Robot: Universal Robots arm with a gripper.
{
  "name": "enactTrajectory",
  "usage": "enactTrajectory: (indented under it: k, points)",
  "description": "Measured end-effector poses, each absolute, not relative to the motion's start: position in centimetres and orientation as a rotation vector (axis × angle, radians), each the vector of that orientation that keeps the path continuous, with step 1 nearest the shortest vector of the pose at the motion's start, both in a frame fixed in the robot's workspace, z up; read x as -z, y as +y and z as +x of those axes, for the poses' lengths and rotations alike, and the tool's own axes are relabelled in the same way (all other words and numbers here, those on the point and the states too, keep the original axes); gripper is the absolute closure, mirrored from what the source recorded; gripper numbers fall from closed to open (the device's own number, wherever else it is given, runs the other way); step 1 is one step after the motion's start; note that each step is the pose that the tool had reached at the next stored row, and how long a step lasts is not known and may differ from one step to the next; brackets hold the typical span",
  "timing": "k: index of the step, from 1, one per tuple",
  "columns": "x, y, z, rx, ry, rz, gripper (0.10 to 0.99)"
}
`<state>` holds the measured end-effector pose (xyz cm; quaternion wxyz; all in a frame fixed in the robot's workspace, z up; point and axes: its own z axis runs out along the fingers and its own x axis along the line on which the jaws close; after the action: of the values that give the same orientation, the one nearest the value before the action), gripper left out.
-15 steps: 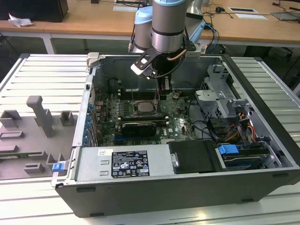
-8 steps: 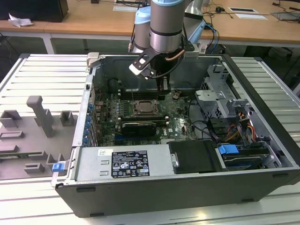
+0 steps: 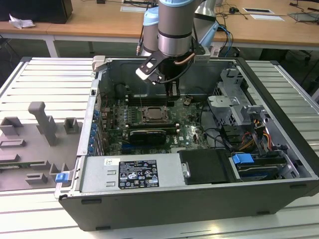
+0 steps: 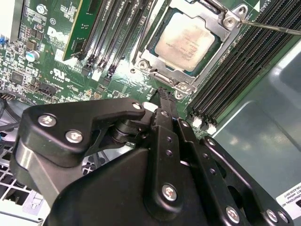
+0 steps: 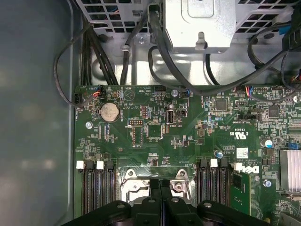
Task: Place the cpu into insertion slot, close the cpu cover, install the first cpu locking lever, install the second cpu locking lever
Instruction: 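Close the cpu cover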
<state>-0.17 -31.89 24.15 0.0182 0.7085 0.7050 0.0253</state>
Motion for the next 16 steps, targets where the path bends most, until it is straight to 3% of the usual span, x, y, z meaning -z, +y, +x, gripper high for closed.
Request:
enactTrajectory:
  k: [16]
  points:
    - [-24.0, -31.9, -1.6, -0.079, 2.190, 2.200, 0.980]
